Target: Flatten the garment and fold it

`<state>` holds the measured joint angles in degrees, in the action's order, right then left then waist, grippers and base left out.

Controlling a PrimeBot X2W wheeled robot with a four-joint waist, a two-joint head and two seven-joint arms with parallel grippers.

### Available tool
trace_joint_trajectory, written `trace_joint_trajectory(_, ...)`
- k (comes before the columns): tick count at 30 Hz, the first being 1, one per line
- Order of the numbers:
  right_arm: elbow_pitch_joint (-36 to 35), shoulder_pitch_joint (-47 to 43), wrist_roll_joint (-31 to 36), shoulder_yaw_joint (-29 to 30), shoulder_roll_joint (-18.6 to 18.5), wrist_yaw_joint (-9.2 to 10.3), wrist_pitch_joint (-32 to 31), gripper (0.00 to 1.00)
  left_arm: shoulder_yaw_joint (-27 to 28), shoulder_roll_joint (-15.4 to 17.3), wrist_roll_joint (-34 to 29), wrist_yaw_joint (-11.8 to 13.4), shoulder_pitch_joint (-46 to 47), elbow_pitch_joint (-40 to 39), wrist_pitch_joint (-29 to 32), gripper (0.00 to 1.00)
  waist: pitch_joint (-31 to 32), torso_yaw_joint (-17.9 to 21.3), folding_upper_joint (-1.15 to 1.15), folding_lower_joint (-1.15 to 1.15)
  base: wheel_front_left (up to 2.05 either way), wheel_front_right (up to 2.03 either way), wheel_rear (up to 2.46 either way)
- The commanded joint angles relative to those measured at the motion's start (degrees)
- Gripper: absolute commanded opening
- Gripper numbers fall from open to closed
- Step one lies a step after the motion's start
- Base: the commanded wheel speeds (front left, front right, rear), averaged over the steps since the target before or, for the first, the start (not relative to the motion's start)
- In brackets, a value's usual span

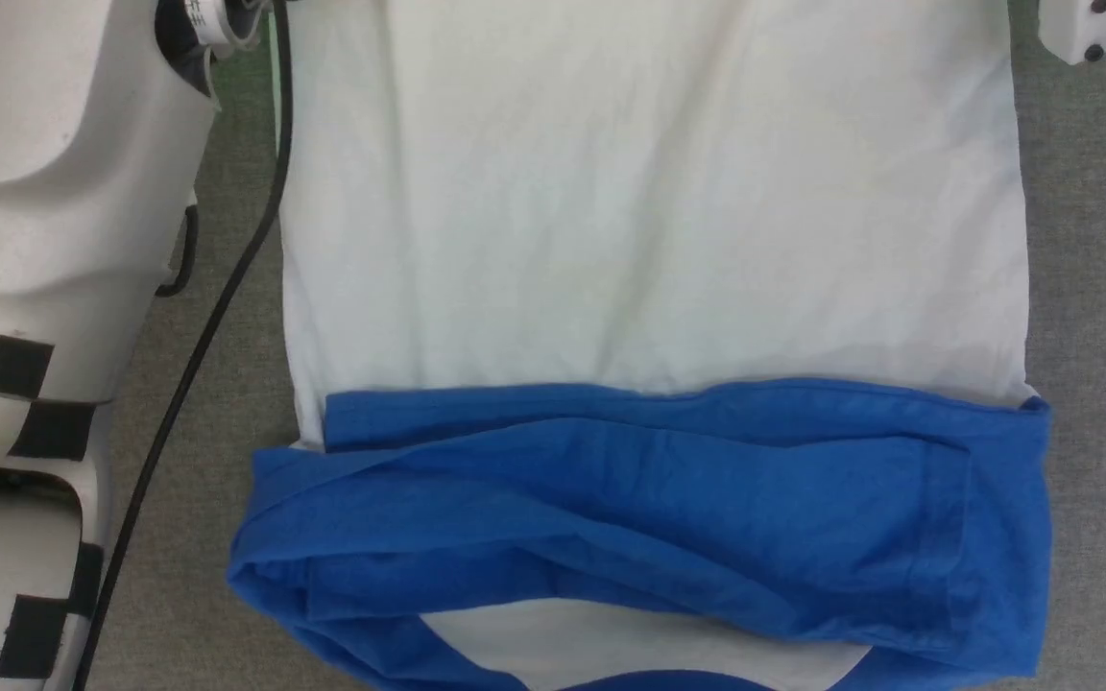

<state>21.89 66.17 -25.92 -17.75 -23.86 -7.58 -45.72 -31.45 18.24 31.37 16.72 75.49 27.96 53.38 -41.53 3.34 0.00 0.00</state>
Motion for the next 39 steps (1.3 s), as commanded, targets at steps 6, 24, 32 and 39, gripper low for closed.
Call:
trace_joint_trajectory(6, 0.0, 0.7, -1.2, -0.4, -1.1, 0.09, 1.2, 0.0, 3.2, 0.6, 2.3, 2.0, -3.3, -1.7, -4.5, 0.0, 0.2, -0.6, 0.0, 0.0, 0.0, 0.0, 0.0)
trace_joint_trajectory(24, 3.4, 8.2, 4.9, 6.2, 0.2, 0.09, 18.1, 0.0, 10.4, 1.1, 0.7, -0.4, 0.4, -5.3, -33.9, 0.0, 3.7, -2.9, 0.0, 0.0, 0.0, 0.0, 0.0)
trace_joint_trajectory(32, 3.1, 1.3, 1.2, 3.9, 0.5, 0.09, 22.6, 0.0, 10.2, 1.0, 3.6, -6.9, -10.1, -7.2, -43.2, 0.0, 11.8, -3.6, 0.0, 0.0, 0.0, 0.0, 0.0)
trace_joint_trajectory(39, -1.4, -13.0, -5.1, 3.4, -2.0, 0.09, 24.9, 0.0, 8.1, 1.6, 4.6, -8.6, -26.5, -14.5, -48.7, 0.0, 21.8, -5.4, 0.0, 0.0, 0.0, 0.0, 0.0)
